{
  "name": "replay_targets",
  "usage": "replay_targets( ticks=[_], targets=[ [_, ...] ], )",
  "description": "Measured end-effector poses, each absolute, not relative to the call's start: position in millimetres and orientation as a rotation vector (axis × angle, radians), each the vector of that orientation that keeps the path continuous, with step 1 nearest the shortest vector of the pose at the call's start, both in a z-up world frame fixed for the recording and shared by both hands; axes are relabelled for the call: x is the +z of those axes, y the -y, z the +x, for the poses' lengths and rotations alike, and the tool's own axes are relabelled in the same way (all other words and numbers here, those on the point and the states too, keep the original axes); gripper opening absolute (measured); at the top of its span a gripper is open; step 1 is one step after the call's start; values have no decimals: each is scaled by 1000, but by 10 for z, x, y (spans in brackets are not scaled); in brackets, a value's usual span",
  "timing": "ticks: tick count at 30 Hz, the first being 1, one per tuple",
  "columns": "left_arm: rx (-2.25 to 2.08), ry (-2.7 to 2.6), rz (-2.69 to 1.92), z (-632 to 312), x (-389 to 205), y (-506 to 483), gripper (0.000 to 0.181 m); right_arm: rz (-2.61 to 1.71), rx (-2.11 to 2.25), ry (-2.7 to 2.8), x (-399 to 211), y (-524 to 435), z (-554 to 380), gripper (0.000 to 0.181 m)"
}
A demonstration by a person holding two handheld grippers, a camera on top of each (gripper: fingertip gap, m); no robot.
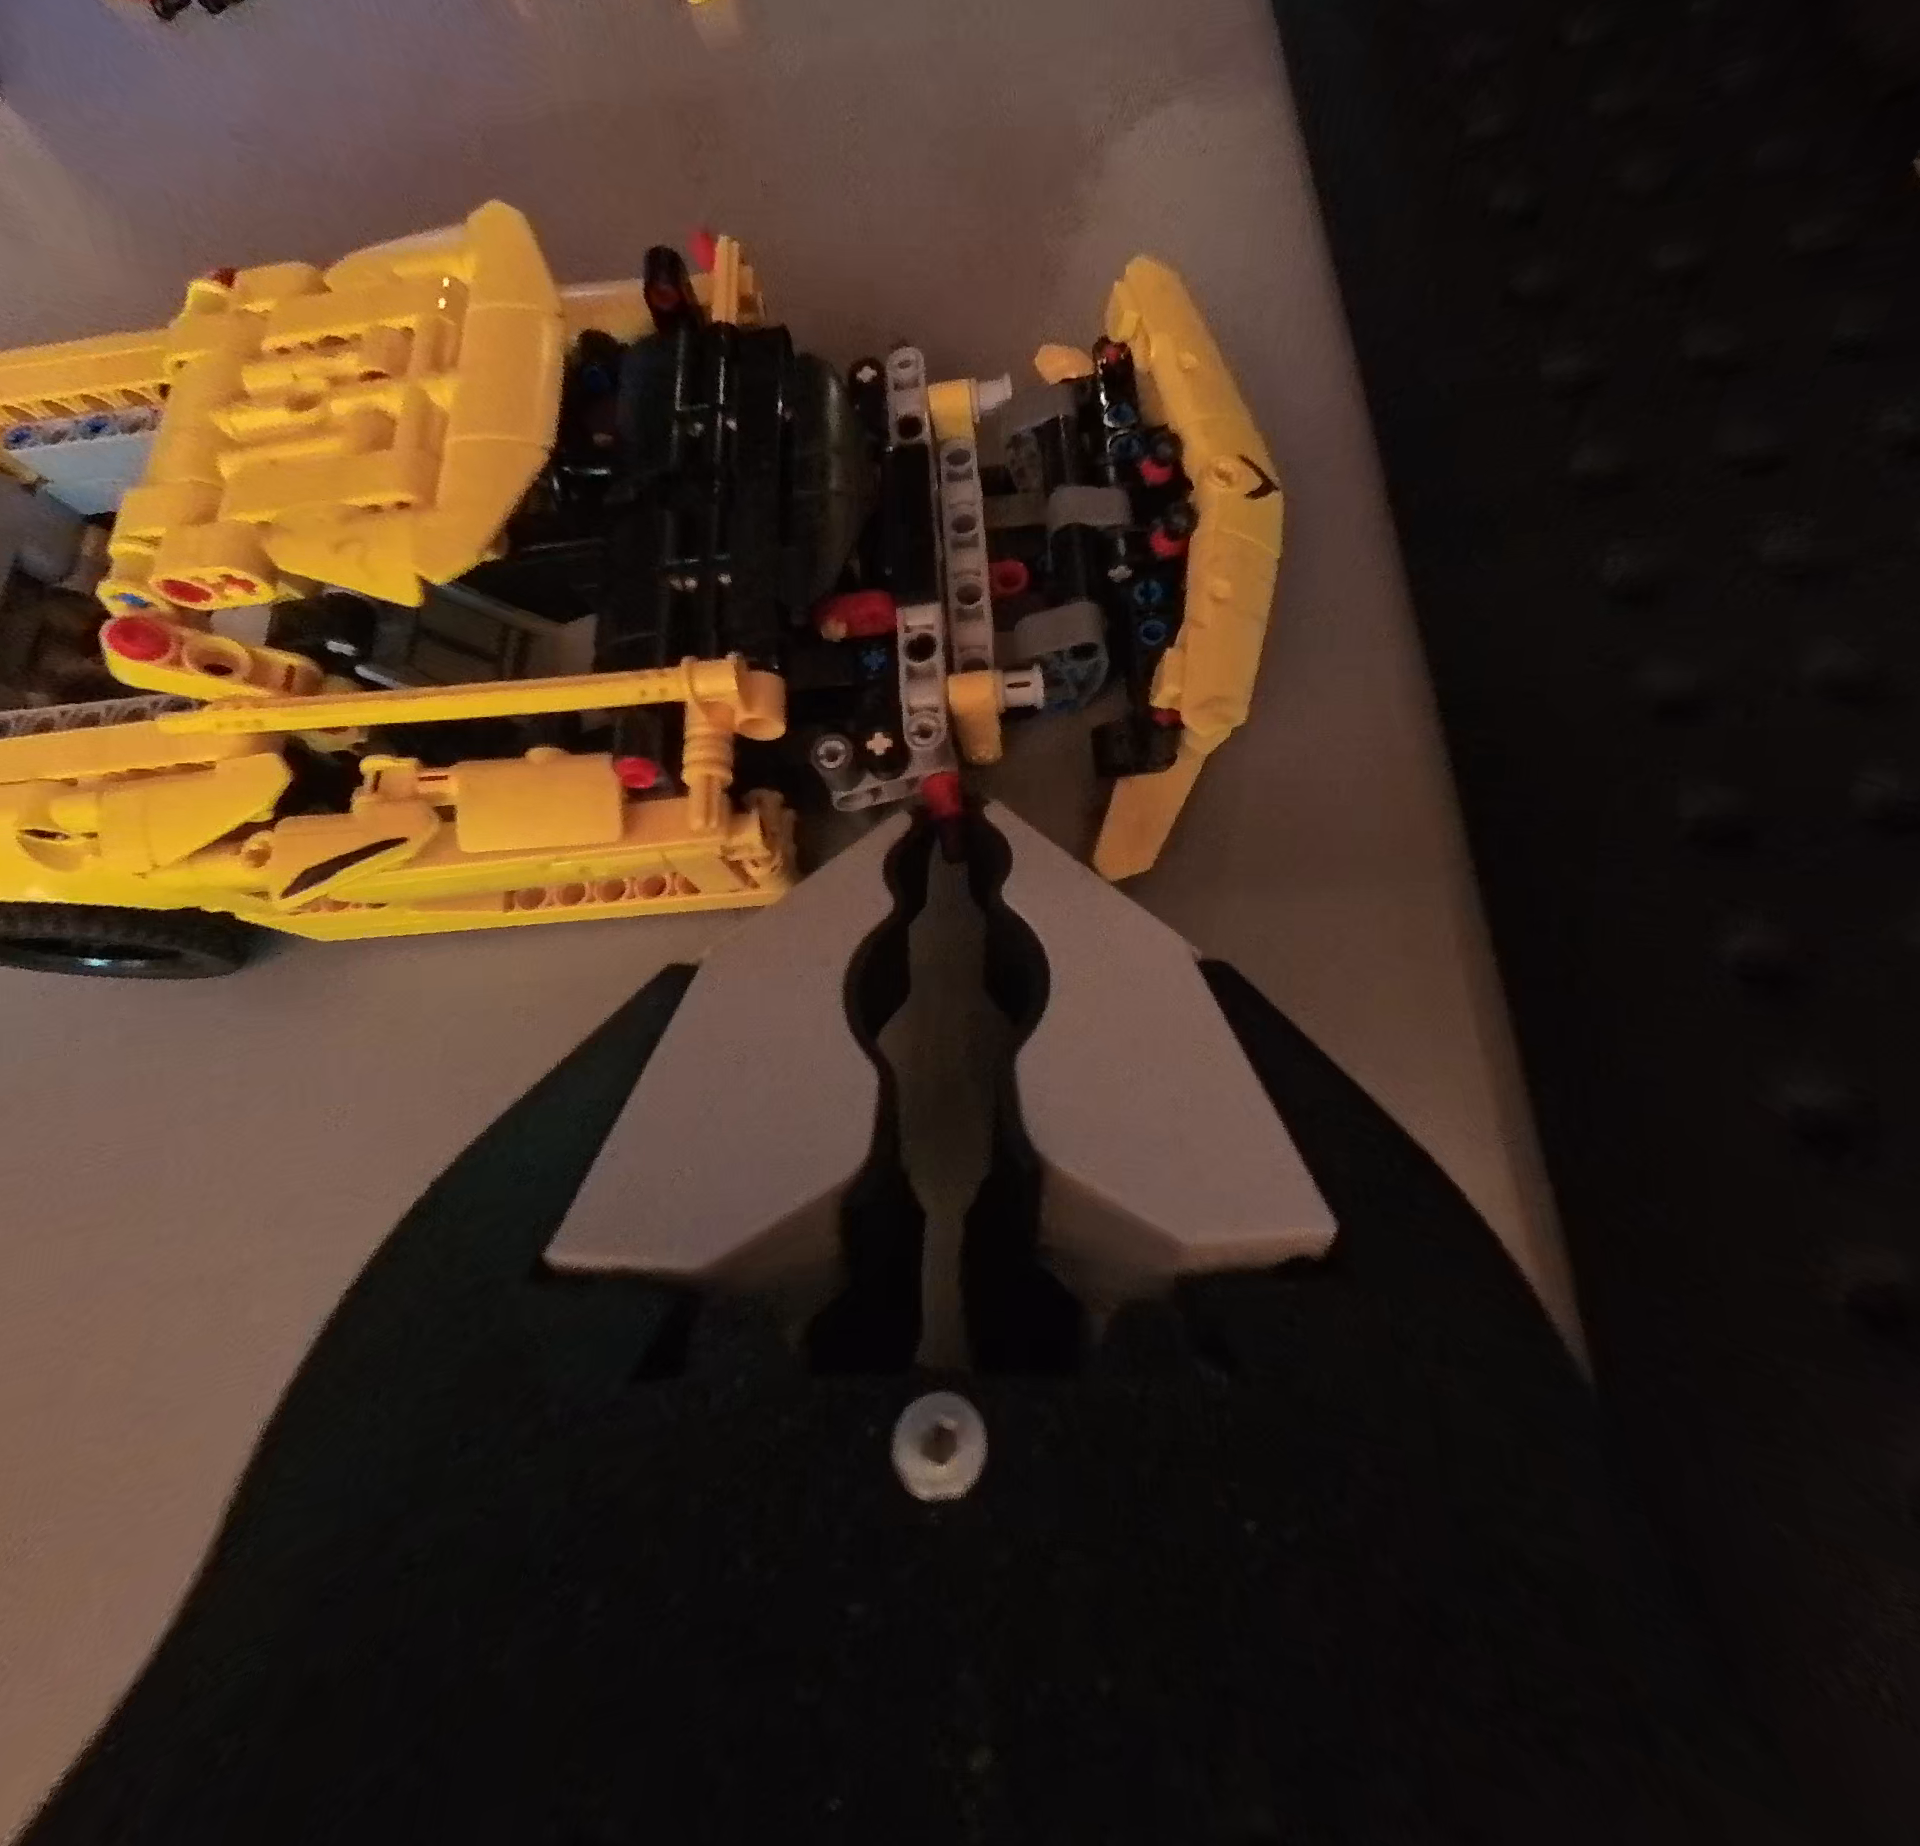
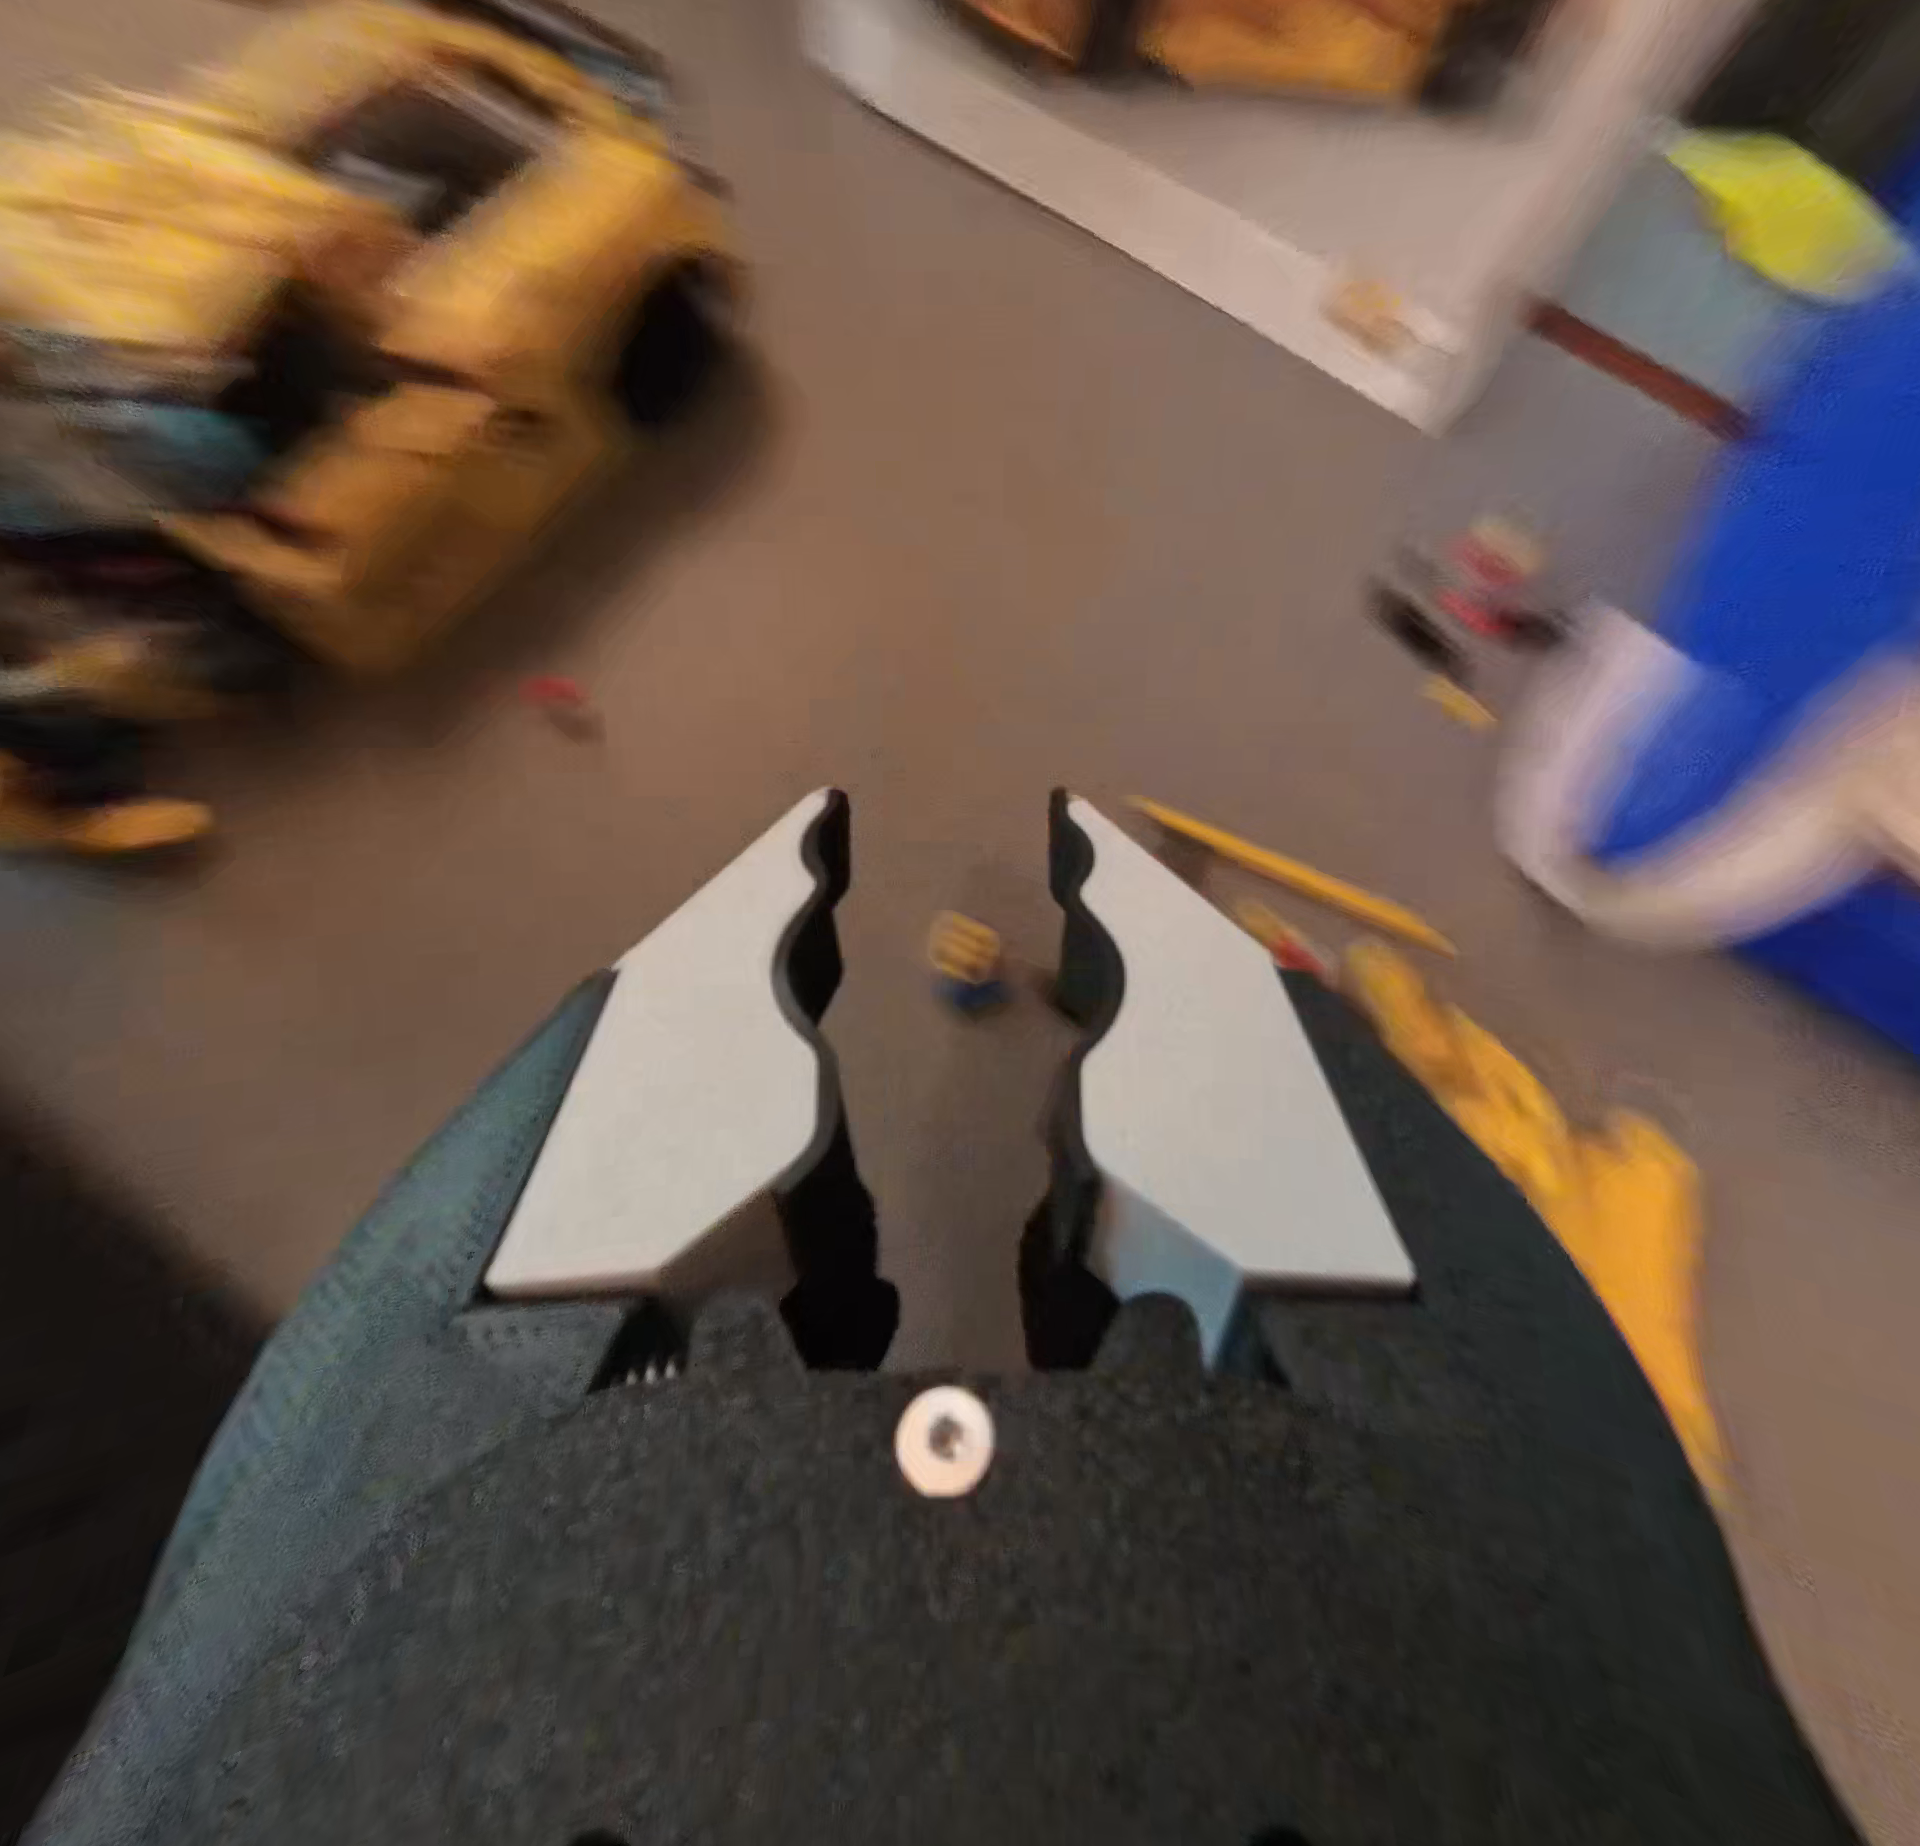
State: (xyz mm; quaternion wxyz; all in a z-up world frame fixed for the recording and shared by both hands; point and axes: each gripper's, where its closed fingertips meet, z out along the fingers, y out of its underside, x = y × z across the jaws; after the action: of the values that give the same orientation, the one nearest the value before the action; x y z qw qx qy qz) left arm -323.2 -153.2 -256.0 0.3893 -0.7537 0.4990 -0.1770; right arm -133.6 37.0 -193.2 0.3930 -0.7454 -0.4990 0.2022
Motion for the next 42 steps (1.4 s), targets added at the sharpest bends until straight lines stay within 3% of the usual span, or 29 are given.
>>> replay_targets(
  ticks=[2,5,9,13,21,23,28,32,42],
  targets=[
    [-458,-1266,-1920,-3236,-2559,1533,6,-1725,666,1471,-1916,112,-1745,47],
    [-449,-1262,-1918,-3248,-2558,1527,6,-1610,777,1534,-1949,471,-2082,32],
    [-450,-1258,-1918,-3250,-2554,1524,6,-1654,976,1680,-2181,827,-2318,44],
    [-458,-1268,-1910,-3242,-2551,1540,6,-1622,1001,1863,-2424,1125,-2456,40],
    [-484,-1243,-1937,-3251,-2551,1516,12,-1631,953,1935,-2551,1103,-2489,21],
    [-472,-1245,-1940,-3250,-2561,1509,11,-1611,903,1942,-2563,1095,-2491,5],
    [-467,-1249,-1906,-3233,-2527,1516,6,-1599,889,1948,-2574,1088,-2476,3],
    [-541,-1205,-1890,-3205,-2444,1519,15,-1603,911,1951,-2575,1110,-2481,3],
    [-525,-1290,-1858,-3184,-2482,1607,6,-1593,982,1979,-2573,1162,-2436,3]
  ],
)
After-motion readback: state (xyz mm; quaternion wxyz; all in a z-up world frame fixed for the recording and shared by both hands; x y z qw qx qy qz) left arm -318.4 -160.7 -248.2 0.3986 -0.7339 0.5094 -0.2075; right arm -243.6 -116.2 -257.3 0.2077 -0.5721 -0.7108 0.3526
